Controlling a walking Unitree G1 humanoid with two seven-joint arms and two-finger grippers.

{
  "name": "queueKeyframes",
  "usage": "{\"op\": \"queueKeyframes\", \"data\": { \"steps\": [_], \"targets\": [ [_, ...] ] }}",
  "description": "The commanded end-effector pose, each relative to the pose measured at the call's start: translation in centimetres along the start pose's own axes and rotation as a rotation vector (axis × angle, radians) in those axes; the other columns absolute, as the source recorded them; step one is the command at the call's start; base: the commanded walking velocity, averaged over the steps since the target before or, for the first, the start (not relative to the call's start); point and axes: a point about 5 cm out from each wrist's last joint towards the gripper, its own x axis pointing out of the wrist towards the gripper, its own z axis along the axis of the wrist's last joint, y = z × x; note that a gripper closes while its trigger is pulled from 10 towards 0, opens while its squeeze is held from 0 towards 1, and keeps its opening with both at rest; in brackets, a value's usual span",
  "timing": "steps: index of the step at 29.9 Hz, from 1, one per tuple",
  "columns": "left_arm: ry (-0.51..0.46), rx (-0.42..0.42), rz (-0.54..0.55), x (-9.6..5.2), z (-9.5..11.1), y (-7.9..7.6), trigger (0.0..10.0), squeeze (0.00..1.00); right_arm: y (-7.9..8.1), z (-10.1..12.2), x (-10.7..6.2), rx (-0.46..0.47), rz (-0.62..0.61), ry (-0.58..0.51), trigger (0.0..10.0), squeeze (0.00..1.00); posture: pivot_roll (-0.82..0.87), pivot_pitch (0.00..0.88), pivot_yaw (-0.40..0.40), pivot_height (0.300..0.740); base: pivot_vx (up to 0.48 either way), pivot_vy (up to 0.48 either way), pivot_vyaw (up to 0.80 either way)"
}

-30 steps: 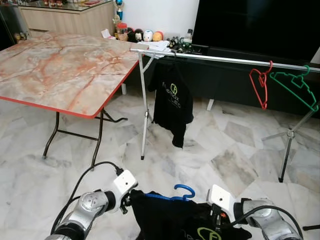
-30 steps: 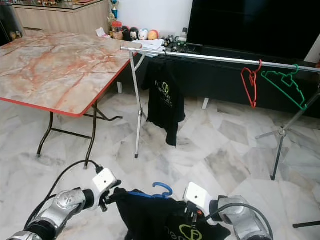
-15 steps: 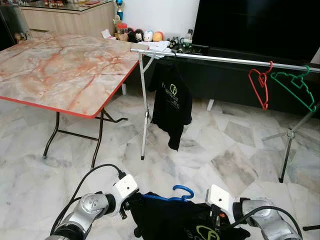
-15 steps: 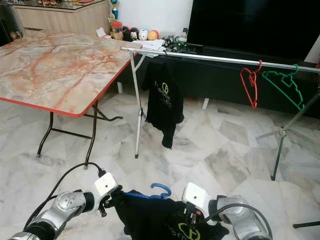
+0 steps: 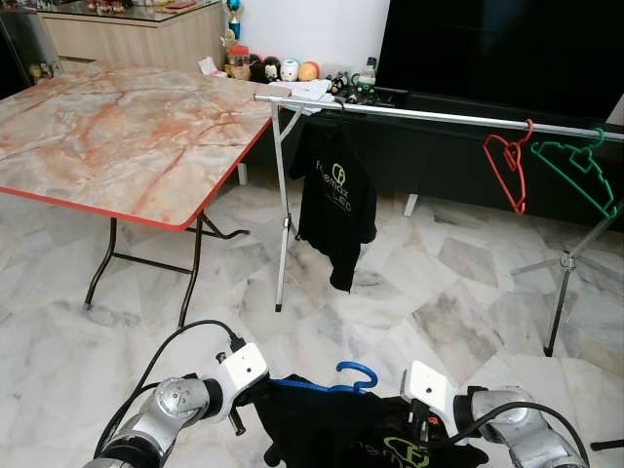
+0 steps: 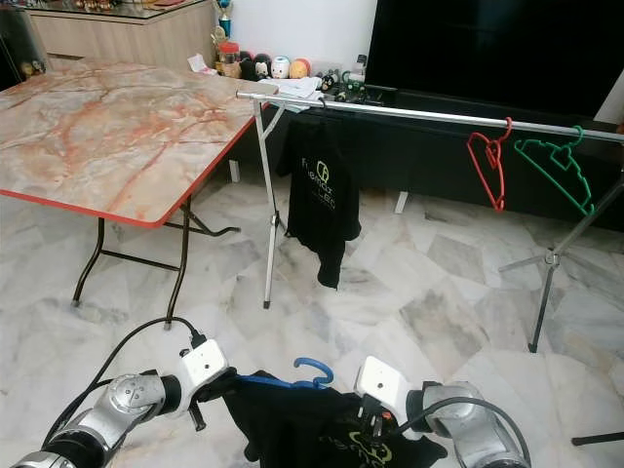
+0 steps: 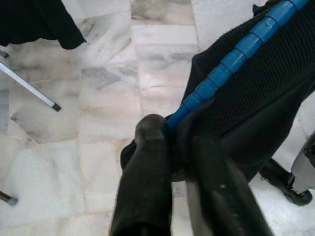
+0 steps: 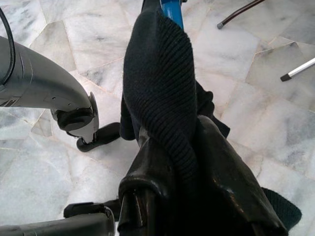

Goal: Hang hanger

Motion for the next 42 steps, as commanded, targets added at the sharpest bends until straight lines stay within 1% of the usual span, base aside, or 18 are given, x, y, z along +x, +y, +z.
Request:
{"op": "queueKeyframes", "data": {
  "steps": [1,11,13,14,17,18,21,22,23,24,26,27,28,29,32,35,38,42],
  "targets": [
    [0.012,0.014,-0.001,-0.1,-0.2,0.0,0.0,0.0,-0.2,0.8,0.0,-0.026,-0.003,-0.028,10.0,0.0,0.08,0.034,-0.033,0.74,0.0,0.0,0.0],
    [0.013,0.04,0.049,-0.1,-0.3,0.1,0.0,0.0,-0.4,0.7,0.1,-0.008,-0.05,-0.026,10.0,0.0,0.09,0.039,-0.032,0.74,0.0,0.0,0.0],
    [0.109,0.099,0.15,-0.7,-1.3,1.2,0.0,0.0,-0.6,0.6,0.1,0.007,-0.079,-0.027,10.0,0.0,0.09,0.04,-0.03,0.74,0.0,0.0,0.0],
    [0.109,0.099,0.15,-0.7,-1.3,1.2,0.0,0.0,-0.6,0.6,0.1,0.007,-0.079,-0.027,10.0,0.0,0.09,0.04,-0.03,0.74,0.0,0.0,0.0],
    [0.188,0.119,0.232,-1.4,-2.2,2.1,0.0,0.0,-1.1,0.2,-0.1,0.022,-0.155,-0.005,10.0,0.0,0.08,0.042,-0.028,0.74,0.0,0.0,0.0],
    [0.238,0.133,0.299,-1.9,-2.8,2.7,0.0,0.0,-1.4,0.0,-0.3,0.026,-0.191,0.008,10.0,0.0,0.08,0.042,-0.028,0.74,0.0,0.0,0.0],
    [0.293,0.154,0.35,-2.4,-3.4,3.2,0.0,0.0,-1.5,-0.1,-0.4,0.035,-0.193,0.009,10.0,0.0,0.08,0.043,-0.026,0.74,0.0,0.0,0.0],
    [0.353,0.173,0.408,-3.1,-4.1,3.8,0.0,0.0,-1.2,0.1,-0.4,0.037,-0.163,-0.02,10.0,0.0,0.08,0.043,-0.026,0.74,0.0,0.0,0.0],
    [0.367,0.183,0.396,-3.2,-4.4,3.6,0.0,0.0,-1.3,0.3,-0.5,0.04,-0.167,-0.033,10.0,0.0,0.08,0.043,-0.026,0.74,0.0,0.0,0.0],
    [0.366,0.187,0.312,-2.9,-4.7,2.8,0.0,0.0,-1.7,0.6,-0.6,0.041,-0.209,-0.05,10.0,0.0,0.08,0.046,-0.029,0.74,0.0,0.0,0.0],
    [0.359,0.18,0.246,-2.7,-4.8,2.1,0.0,0.0,-2.0,0.8,-0.6,0.039,-0.241,-0.059,10.0,0.0,0.08,0.046,-0.029,0.74,0.0,0.0,0.0],
    [0.365,0.186,0.2,-2.5,-4.9,1.6,0.0,0.0,-2.3,1.3,-0.7,0.055,-0.264,-0.1,10.0,0.0,0.09,0.05,-0.029,0.74,0.0,0.0,0.0],
    [0.391,0.235,0.139,-2.3,-5.2,0.8,0.0,0.0,-2.6,2.4,-0.7,0.125,-0.259,-0.215,10.0,0.0,0.09,0.052,-0.03,0.74,0.0,0.0,0.0],
    [0.393,0.246,0.115,-2.2,-5.3,0.5,0.0,0.0,-2.6,3.0,-0.6,0.167,-0.239,-0.275,10.0,0.0,0.09,0.052,-0.03,0.74,0.0,0.0,0.0],
    [0.375,0.223,0.102,-1.9,-5.2,0.1,0.0,0.0,-2.3,3.9,-0.7,0.216,-0.171,-0.365,10.0,0.0,0.09,0.054,-0.031,0.74,0.0,0.0,0.0],
    [0.33,0.202,0.098,-1.4,-4.5,-0.2,0.0,0.0,-1.9,4.3,-0.7,0.22,-0.116,-0.398,10.0,0.0,0.09,0.056,-0.034,0.74,0.0,0.0,0.0],
    [0.297,0.188,0.08,-1.1,-4.1,-0.2,0.0,0.0,-1.9,4.3,-0.7,0.224,-0.115,-0.403,10.0,0.0,0.09,0.057,-0.034,0.74,0.0,0.0,0.0],
    [0.19,0.182,0.013,-0.4,-2.4,-0.6,0.0,0.0,-1.5,3.5,-0.5,0.245,-0.095,-0.357,10.0,0.0,0.09,0.056,-0.036,0.74,0.0,0.0,0.0]
  ]
}}
